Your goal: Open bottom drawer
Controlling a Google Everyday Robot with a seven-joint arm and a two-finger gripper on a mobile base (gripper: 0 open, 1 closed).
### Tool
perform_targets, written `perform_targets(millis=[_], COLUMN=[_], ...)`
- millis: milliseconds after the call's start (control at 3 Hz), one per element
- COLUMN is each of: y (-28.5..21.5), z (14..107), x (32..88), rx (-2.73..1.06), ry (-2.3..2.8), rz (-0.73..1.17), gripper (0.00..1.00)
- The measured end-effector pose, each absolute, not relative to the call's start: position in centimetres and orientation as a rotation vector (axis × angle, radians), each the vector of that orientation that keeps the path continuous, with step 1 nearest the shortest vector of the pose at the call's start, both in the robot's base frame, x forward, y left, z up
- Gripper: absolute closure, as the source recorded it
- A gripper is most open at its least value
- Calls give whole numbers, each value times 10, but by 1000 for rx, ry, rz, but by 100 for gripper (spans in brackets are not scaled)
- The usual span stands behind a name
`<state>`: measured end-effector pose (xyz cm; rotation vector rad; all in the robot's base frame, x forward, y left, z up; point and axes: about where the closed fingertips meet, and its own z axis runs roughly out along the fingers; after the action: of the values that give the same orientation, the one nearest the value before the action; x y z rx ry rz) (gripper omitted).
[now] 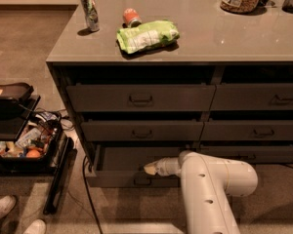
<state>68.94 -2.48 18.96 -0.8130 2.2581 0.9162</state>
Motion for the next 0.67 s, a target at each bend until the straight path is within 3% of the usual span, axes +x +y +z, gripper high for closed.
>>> perform_targets(millis=[667], y=[-21], z=[191], x=[677], rx=[-799], ry=[2226], rz=[941], gripper=[100])
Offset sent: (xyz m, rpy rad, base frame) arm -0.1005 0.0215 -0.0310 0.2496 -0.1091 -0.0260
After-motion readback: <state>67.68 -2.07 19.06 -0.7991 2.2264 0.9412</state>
